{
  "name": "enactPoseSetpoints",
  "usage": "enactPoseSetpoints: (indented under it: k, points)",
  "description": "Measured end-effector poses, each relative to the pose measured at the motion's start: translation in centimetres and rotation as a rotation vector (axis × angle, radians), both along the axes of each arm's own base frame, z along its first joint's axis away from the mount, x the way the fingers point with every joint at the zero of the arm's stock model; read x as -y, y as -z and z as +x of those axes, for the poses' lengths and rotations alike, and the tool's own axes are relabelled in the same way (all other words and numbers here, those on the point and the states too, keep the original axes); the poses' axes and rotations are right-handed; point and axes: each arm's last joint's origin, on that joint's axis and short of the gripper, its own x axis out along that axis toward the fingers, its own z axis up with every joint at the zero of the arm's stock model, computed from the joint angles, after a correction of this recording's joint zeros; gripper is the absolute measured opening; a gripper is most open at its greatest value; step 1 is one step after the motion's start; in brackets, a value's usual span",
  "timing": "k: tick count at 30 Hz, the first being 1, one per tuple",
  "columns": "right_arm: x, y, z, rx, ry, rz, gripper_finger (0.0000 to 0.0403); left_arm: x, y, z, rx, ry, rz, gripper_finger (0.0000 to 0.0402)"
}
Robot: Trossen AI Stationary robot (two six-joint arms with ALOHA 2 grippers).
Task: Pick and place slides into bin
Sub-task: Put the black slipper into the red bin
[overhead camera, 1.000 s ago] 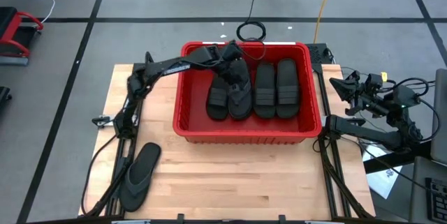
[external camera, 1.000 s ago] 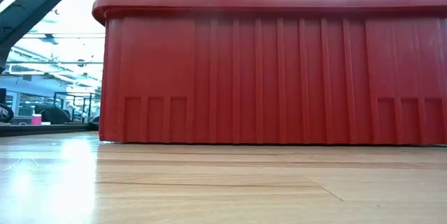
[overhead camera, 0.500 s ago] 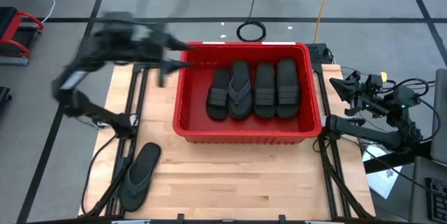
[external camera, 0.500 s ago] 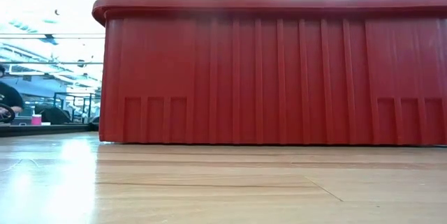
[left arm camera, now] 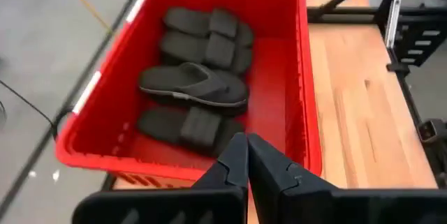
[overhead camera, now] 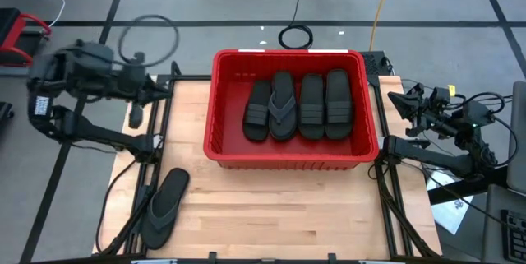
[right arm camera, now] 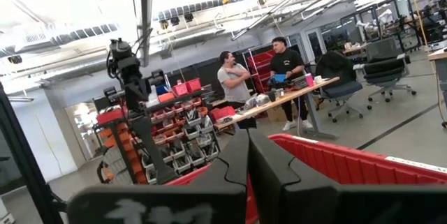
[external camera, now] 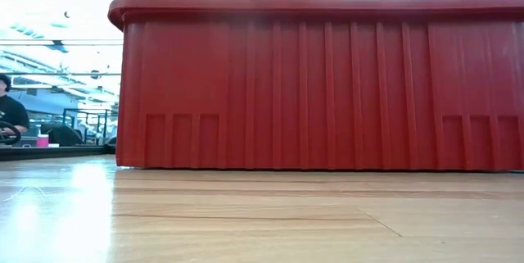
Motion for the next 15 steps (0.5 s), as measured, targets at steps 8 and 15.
enactPoseSetpoints:
  k: [8,15]
  points:
    - [0.0,0.0,0.0,-0.01,0.005,-0.021,0.0,0.1,5.2,4.5,-0.279,0.237,-0.234,0.0001]
    - [0.0,0.0,0.0,-0.01,0.003,-0.009,0.0,2.3,13.3,5.1,-0.584,0.365,-0.441,0.0]
